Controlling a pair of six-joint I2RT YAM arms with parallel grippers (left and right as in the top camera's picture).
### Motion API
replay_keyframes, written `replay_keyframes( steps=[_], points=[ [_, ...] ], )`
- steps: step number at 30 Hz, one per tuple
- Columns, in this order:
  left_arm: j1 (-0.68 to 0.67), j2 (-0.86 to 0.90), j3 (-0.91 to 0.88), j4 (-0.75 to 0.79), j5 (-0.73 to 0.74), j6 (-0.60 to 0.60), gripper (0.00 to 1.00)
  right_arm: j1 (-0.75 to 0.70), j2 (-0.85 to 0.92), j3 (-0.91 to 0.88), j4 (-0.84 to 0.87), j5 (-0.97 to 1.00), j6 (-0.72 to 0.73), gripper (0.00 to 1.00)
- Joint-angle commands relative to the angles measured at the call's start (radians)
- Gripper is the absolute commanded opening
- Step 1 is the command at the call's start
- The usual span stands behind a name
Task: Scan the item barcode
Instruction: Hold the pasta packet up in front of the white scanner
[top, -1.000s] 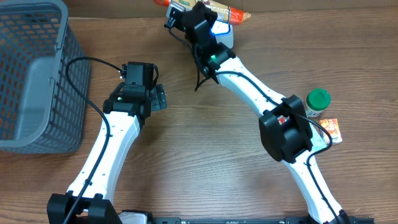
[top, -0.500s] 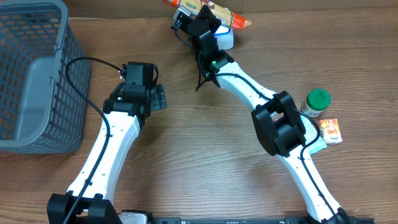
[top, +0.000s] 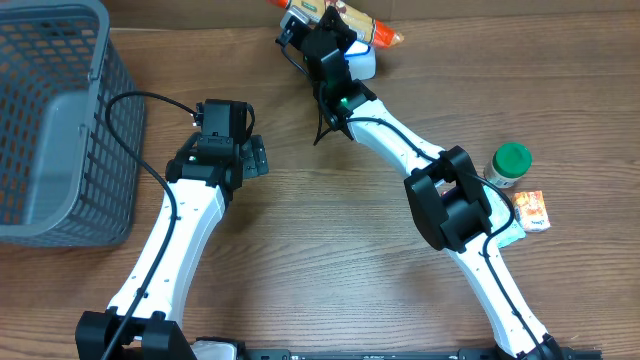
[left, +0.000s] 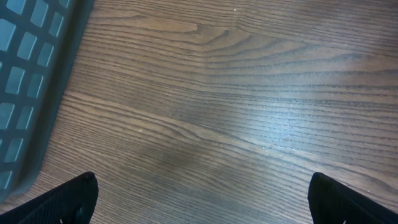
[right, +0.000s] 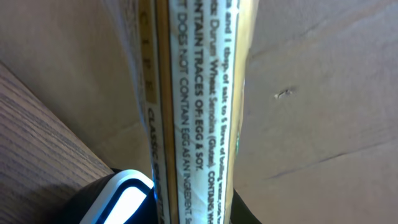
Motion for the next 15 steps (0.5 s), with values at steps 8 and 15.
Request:
replay_keyframes(
  steps=[8, 15],
  points=[
    [0.005, 0.008, 0.006, 0.004, -0.02, 0.008, 1.0, 0.004, -0.05, 0.044, 0.097, 0.117, 0.062, 0.03],
    [0.005, 0.008, 0.006, 0.004, -0.02, 0.008, 1.0, 0.022, -0.231, 0.044, -0.071, 0.063, 0.087, 0.03]
  ],
)
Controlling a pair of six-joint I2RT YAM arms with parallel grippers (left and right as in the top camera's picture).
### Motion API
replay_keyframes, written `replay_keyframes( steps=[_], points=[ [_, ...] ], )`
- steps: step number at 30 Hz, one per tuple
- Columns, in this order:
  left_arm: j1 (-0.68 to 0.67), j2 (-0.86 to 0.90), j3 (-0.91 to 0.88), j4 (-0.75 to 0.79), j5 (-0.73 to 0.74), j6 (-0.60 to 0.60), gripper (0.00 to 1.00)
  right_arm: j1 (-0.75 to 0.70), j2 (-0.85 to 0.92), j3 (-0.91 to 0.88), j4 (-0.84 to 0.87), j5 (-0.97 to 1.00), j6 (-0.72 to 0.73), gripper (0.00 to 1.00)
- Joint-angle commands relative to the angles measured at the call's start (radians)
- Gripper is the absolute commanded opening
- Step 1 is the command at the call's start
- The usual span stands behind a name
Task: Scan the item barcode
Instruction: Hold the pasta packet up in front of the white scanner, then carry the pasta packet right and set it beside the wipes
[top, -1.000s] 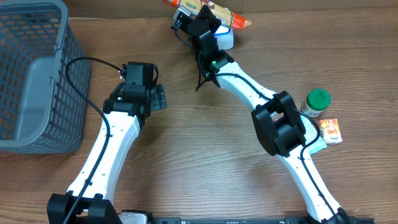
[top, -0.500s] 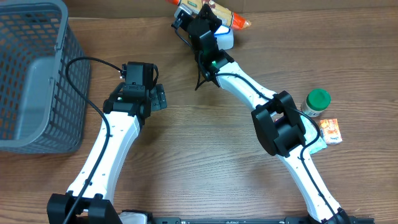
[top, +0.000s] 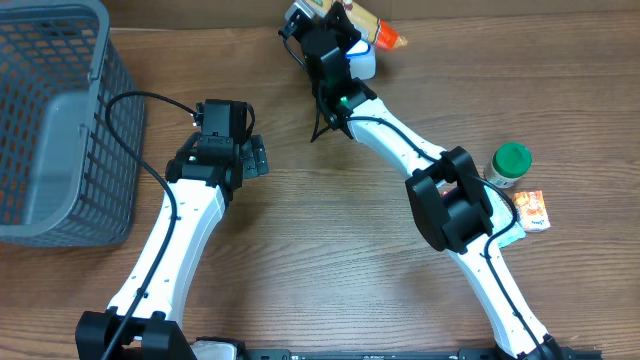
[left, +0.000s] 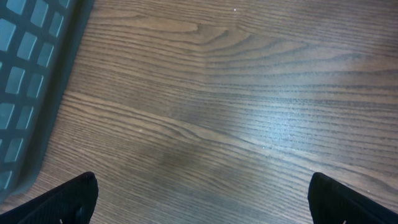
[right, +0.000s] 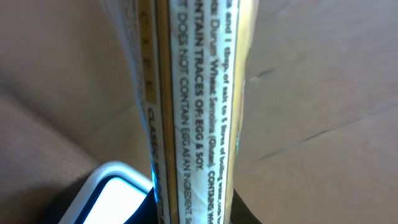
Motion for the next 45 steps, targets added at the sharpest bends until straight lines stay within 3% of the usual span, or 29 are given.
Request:
replay_keyframes(
  steps=[1, 6, 11, 16, 20, 23, 26, 34, 36, 39, 41, 43, 45],
  points=[
    [0.005, 0.008, 0.006, 0.004, -0.02, 0.008, 1.0, 0.015, -0.235, 0.044, -0.065, -0.012, 0.059, 0.03],
    [0.005, 0.008, 0.006, 0.004, -0.02, 0.008, 1.0, 0.009, -0.391, 0.044, -0.412, -0.067, 0.29, 0.03],
    [0.005, 0.008, 0.006, 0.004, -0.02, 0.008, 1.0, -0.031, -0.537, 0.044, -0.861, -0.261, 0.591, 0.04],
    [0.005, 0.008, 0.006, 0.004, -0.02, 0.008, 1.0, -0.12, -0.576, 0.043, -1.32, -0.505, 0.786, 0.04],
    [0.005, 0.008, 0.006, 0.004, -0.02, 0.008, 1.0, -0.22, -0.574, -0.03, -1.554, -0.665, 0.97, 0.04],
    [0.005, 0.008, 0.006, 0.004, -0.02, 0.008, 1.0, -0.281, -0.574, -0.138, -1.616, -0.757, 1.041, 0.04],
    [0.005, 0.008, 0.006, 0.004, -0.02, 0.008, 1.0, -0.306, -0.574, -0.272, -1.566, -0.842, 1.05, 0.04],
    [0.005, 0.008, 0.006, 0.004, -0.02, 0.008, 1.0, -0.307, -0.574, -0.507, -1.413, -0.798, 1.049, 0.04],
    [0.005, 0.008, 0.006, 0.004, -0.02, 0.008, 1.0, -0.307, -0.574, -0.521, -1.398, -0.777, 1.049, 0.1],
    [0.005, 0.008, 0.006, 0.004, -0.02, 0.008, 1.0, -0.309, -0.574, -0.522, -1.397, -0.747, 1.049, 0.26],
    [0.005, 0.008, 0.006, 0.004, -0.02, 0.008, 1.0, -0.309, -0.574, -0.522, -1.395, -0.743, 1.045, 0.41],
    [0.005, 0.008, 0.006, 0.004, -0.02, 0.008, 1.0, -0.309, -0.574, -0.522, -1.395, -0.743, 1.045, 0.64],
    [0.005, 0.008, 0.006, 0.004, -0.02, 0.008, 1.0, -0.309, -0.574, -0.522, -1.395, -0.743, 1.045, 0.81]
  ],
)
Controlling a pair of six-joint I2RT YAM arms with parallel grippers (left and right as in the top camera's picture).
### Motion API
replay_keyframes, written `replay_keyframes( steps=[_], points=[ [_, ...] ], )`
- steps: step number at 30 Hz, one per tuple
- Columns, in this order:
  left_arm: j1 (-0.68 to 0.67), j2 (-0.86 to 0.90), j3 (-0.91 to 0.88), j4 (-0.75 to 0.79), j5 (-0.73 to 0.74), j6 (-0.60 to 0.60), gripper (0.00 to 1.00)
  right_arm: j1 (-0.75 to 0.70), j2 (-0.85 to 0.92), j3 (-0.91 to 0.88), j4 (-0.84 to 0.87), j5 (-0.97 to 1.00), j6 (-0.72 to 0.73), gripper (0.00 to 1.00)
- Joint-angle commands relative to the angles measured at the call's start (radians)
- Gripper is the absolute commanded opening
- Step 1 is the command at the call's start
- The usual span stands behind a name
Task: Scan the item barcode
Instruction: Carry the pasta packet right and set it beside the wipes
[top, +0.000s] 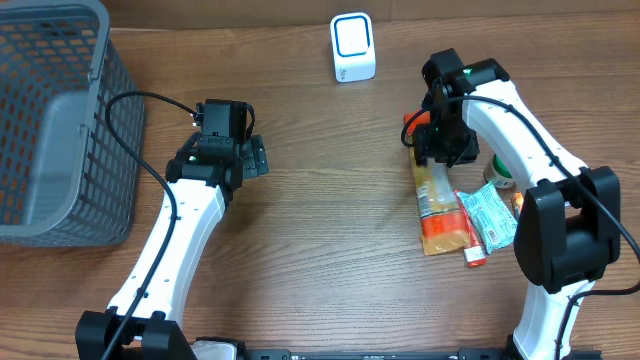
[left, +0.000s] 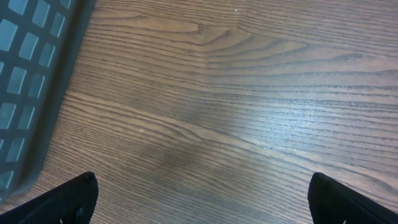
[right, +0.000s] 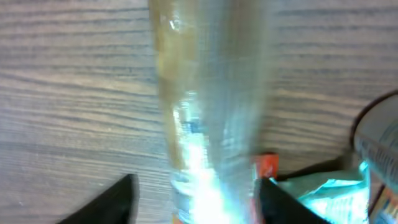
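Observation:
A long yellow and orange pasta packet (top: 441, 205) lies flat on the table at the right. My right gripper (top: 437, 140) stands over its far end. In the right wrist view the packet (right: 205, 112) is blurred and runs between the fingers of the right gripper (right: 196, 199). The left fingertip stands clear of it, so the gripper is open. The white scanner (top: 352, 47) stands at the table's back, apart from the packet. My left gripper (top: 228, 150) hovers open over bare wood, its fingertips (left: 68, 199) with nothing between them.
A grey mesh basket (top: 50, 120) fills the far left, its wall (left: 25, 81) also showing in the left wrist view. A teal packet (top: 490, 215) lies against the pasta packet's right side. A green-lidded jar (top: 497, 175) is half hidden behind my right arm.
The pasta packet was held up at the scanner at the back; now it lies on the table at the right beside the teal packet, with my right gripper open around it. The left arm has not moved.
My right gripper held the pasta packet up next to the scanner at the table's back. Half a second later it was still there, closer over the scanner. Now the packet rests flat at the right and the jaws stand apart.

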Motion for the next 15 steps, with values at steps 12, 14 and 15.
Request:
replay_keyframes(
  steps=[12, 14, 15],
  points=[
    [0.005, 0.008, 0.006, 0.004, -0.016, 0.008, 1.0, -0.001, -0.027, 0.014, 0.003, 0.01, -0.001, 1.0],
    [0.005, 0.008, 0.006, 0.004, -0.017, 0.008, 1.0, 0.0, -0.027, 0.014, 0.004, 0.01, -0.001, 1.0],
    [0.005, 0.008, 0.006, 0.004, -0.017, 0.008, 1.0, 0.0, -0.027, 0.014, 0.004, 0.011, -0.001, 1.0]
  ],
)
